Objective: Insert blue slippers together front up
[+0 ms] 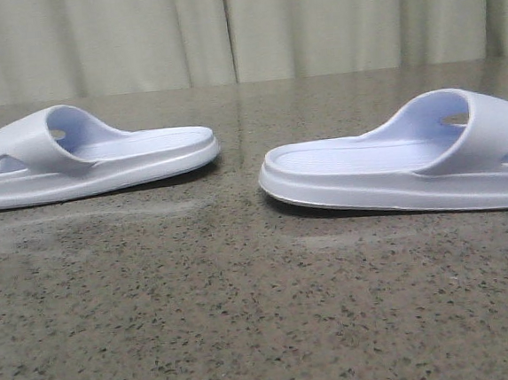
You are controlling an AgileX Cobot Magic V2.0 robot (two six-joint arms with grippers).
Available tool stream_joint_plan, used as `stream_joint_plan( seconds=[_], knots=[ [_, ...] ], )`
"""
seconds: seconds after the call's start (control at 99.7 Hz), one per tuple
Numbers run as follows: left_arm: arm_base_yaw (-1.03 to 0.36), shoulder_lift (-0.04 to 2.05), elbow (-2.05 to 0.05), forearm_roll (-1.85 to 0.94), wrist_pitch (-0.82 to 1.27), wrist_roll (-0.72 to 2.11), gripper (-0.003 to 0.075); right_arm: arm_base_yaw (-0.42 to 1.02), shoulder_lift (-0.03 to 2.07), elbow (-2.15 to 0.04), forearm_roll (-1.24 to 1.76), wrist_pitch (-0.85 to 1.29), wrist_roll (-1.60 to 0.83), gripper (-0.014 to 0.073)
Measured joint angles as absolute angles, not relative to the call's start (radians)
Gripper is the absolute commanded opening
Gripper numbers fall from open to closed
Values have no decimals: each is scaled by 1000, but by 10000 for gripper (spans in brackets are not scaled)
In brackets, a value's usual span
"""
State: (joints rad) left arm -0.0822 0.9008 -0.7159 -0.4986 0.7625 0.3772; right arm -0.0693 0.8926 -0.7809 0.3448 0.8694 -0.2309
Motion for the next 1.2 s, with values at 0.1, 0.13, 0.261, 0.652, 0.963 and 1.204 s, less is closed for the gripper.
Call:
stream_joint_plan(
  seconds=[0.1,0.13,0.261,0.652,0.963,1.204],
  knots=[
    [-82,938,-736,-517,828,407,15,-69,933,-828,355,959,-242,-80],
    [-82,948,-739,-515,848,408,15,-69,945,-841,363,995,-257,-80],
    [-82,960,-744,-508,889,420,15,-69,970,-855,486,1051,-365,-79],
    [165,919,-748,-801,896,684,16,-224,970,-857,1029,1008,-654,-80],
    [310,1013,-748,-953,929,824,16,-326,1025,-813,937,950,-672,-78],
    [310,1104,-748,-953,973,834,18,-328,1042,-813,778,951,-628,66]
  ],
)
